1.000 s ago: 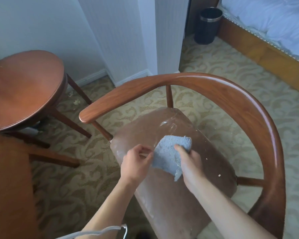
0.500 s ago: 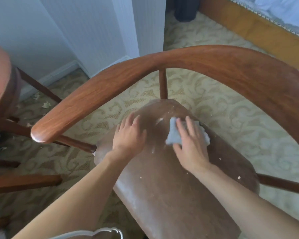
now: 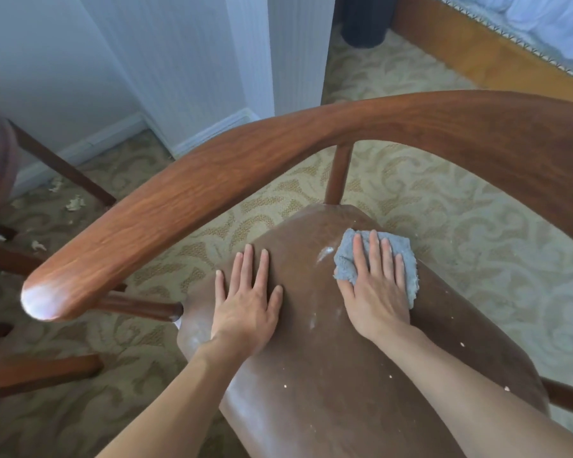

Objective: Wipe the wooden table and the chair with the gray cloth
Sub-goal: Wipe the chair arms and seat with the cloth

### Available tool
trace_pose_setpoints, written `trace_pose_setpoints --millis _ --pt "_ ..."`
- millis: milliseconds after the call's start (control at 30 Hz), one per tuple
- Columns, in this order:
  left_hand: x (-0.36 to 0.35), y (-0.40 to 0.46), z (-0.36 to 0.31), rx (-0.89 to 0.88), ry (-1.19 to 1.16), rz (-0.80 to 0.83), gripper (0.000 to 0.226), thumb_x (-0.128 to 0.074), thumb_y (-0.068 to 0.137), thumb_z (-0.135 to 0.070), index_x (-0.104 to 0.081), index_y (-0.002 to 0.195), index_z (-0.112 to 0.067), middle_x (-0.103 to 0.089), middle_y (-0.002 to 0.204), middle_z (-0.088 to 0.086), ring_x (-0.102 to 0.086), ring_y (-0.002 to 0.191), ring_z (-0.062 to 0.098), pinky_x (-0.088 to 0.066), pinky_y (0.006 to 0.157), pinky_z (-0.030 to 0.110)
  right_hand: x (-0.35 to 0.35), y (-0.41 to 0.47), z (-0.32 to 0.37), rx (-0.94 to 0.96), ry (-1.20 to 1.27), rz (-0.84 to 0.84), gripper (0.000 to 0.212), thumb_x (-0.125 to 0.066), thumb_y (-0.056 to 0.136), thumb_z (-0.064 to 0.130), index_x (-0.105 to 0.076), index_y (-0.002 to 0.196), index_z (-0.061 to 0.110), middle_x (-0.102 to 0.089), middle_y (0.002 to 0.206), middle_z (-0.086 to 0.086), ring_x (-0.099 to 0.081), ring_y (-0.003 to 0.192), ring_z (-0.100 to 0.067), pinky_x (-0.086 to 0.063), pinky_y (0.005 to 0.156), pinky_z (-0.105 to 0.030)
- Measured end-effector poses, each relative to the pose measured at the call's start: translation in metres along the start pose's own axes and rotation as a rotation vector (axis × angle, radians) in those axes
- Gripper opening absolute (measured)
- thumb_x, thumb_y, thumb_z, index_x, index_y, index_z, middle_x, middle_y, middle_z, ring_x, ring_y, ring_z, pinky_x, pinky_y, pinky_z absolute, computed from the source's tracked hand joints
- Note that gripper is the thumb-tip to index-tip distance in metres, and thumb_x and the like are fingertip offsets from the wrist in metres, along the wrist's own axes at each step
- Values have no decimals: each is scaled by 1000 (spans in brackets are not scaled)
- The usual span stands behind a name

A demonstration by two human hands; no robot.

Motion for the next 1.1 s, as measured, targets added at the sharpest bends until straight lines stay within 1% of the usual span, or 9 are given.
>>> trace_pose_setpoints --millis 267,400,500,600,667,767,867,933,1100 --pt "-4 1 2 -2 -59 -25 67 -4 98 -57 18 156 -34 30 161 -8 30 146 11 19 118 45 7 40 27 -177 103 32 73 -18 103 52 17 160 23 18 170 -4 17 157 -28 8 127 -50" --pt "5 2 0 11 -222 -5 60 -12 102 -53 2 158 -38 19 163 -16 22 147 3 20 117 40 11 31 53 -47 81 37 72 -15 102 52 16 160 23 20 169 -5 19 156 -30 8 126 -52" --pt "20 3 2 77 -568 20 52 -21 107 -46 -17 158 -35 -4 165 -18 7 146 -7 16 119 35 0 -9 109 191 99 55 74 -26 103 47 9 162 22 17 170 -7 19 155 -34 9 125 -53" --pt "39 4 7 172 -778 77 56 -23 105 -53 -24 157 -32 -19 162 -17 -1 142 -7 12 119 28 -17 -72 159 449 112 89 72 -41 96 47 -22 162 24 -18 170 -8 -8 157 -35 -14 125 -55" --pt "49 5 5 147 -692 93 58 -27 104 -54 -29 157 -28 -24 162 -13 -10 149 3 3 124 38 -20 -87 160 526 99 107 68 -52 86 50 -47 149 27 -42 160 -4 -30 153 -31 -27 122 -52" --pt "58 8 3 140 -603 119 57 -30 105 -52 -34 155 -25 -28 162 -8 -21 149 10 -10 123 42 -11 -58 123 528 -10 98 72 -37 92 50 -28 159 24 -25 168 -7 -18 157 -30 -16 126 -50" --pt "59 9 5 140 -528 152 59 -29 104 -53 -32 156 -25 -28 162 -6 -24 149 13 -14 122 41 5 0 60 327 -90 10 72 -23 100 49 2 163 26 4 172 -5 2 159 -28 2 127 -44" --pt "58 9 5 125 -496 156 59 -28 104 -53 -31 156 -24 -25 163 -7 -20 150 12 -11 123 41 15 35 22 156 -91 19 69 -11 101 50 16 160 28 14 171 -5 8 158 -26 3 128 -44" --pt "54 8 3 85 -465 152 57 -27 106 -48 -28 157 -22 -16 165 -10 -9 151 7 -2 123 41 21 73 29 -177 99 75 70 -17 104 49 15 161 23 11 171 -6 11 158 -29 3 128 -50"
Point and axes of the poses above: each hand's wrist, its own y-axis towards the middle knuckle, its own x-axis out of the back of the hand, z = x × y, the point moved 3 cm from there along y, towards the middle knuckle
